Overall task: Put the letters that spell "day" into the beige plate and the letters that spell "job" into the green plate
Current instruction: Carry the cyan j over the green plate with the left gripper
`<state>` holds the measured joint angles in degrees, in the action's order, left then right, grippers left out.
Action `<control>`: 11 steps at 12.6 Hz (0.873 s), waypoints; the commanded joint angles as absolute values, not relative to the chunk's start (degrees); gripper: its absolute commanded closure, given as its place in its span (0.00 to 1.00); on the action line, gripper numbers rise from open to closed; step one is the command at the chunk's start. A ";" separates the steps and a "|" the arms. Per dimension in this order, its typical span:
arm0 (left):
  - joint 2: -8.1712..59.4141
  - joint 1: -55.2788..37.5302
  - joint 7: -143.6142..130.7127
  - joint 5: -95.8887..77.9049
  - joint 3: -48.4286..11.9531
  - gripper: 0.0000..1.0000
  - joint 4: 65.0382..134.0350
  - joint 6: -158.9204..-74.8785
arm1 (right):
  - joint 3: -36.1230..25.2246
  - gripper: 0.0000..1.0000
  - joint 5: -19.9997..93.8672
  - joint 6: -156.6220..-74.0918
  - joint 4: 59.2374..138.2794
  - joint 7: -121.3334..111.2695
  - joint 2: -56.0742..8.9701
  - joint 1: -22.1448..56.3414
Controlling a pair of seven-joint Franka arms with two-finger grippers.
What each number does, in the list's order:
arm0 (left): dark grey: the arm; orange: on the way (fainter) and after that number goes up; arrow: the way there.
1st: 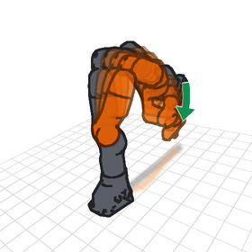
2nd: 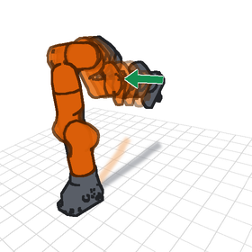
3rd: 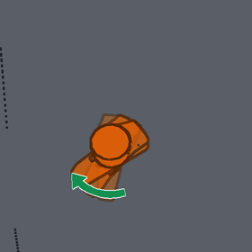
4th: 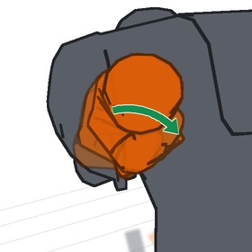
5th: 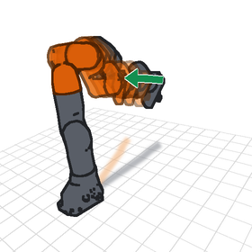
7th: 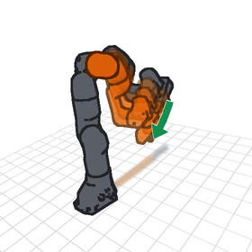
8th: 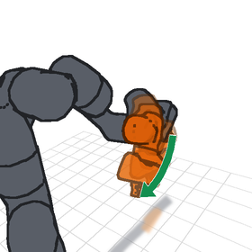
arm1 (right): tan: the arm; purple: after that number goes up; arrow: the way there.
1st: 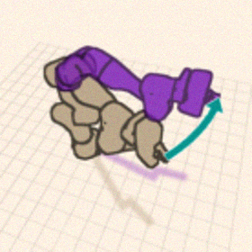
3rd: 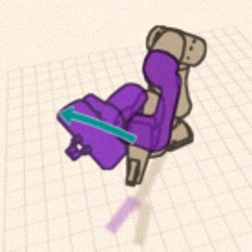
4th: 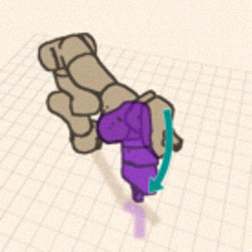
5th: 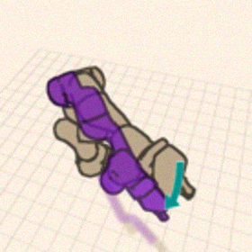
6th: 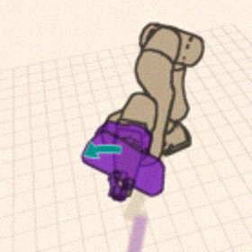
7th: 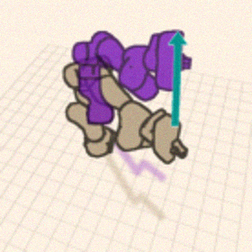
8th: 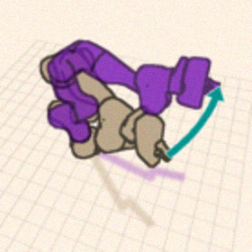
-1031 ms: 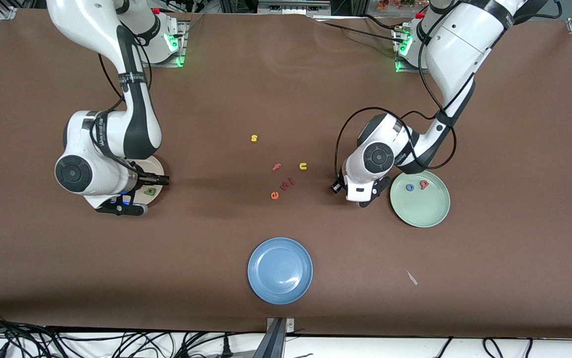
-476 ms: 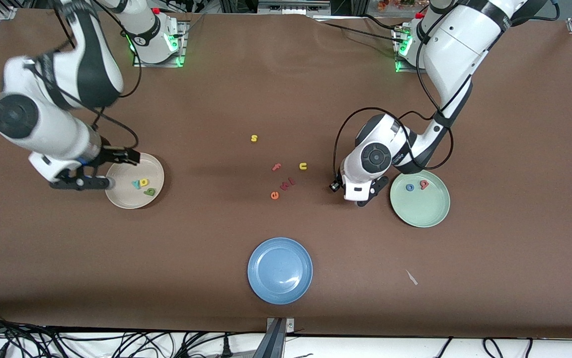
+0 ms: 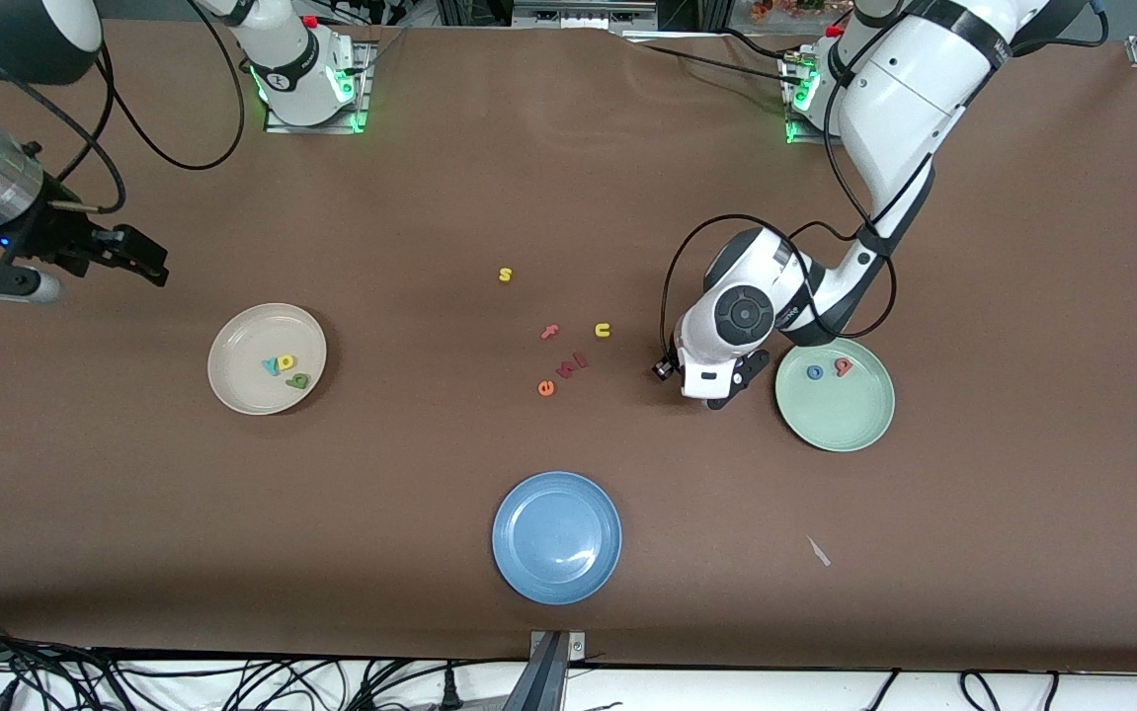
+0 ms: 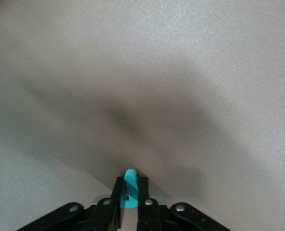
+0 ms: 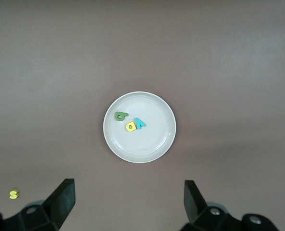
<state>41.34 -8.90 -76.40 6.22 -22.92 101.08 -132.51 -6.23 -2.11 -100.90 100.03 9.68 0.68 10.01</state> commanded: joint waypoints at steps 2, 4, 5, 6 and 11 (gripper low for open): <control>40.08 -8.97 -77.52 8.00 -22.59 1.00 100.99 -131.93 | -4.57 0.00 -1.94 -96.15 96.07 9.41 0.88 8.97; 37.37 -8.35 -76.30 8.09 -22.50 1.00 100.38 -128.69 | -4.48 0.00 -1.93 -94.32 96.33 5.55 1.31 8.26; 36.05 -8.18 -74.20 8.00 -22.33 1.00 100.02 -126.24 | -4.48 0.00 -2.02 -94.74 96.24 5.45 1.32 8.17; 34.64 -7.30 -71.13 8.00 -22.24 1.00 100.02 -124.73 | -4.48 0.00 -2.02 -94.75 96.24 6.15 1.32 8.17; 31.03 -0.89 -49.71 8.00 -22.32 1.00 98.97 -121.56 | -4.13 0.00 -1.93 -93.96 96.06 5.10 1.67 7.21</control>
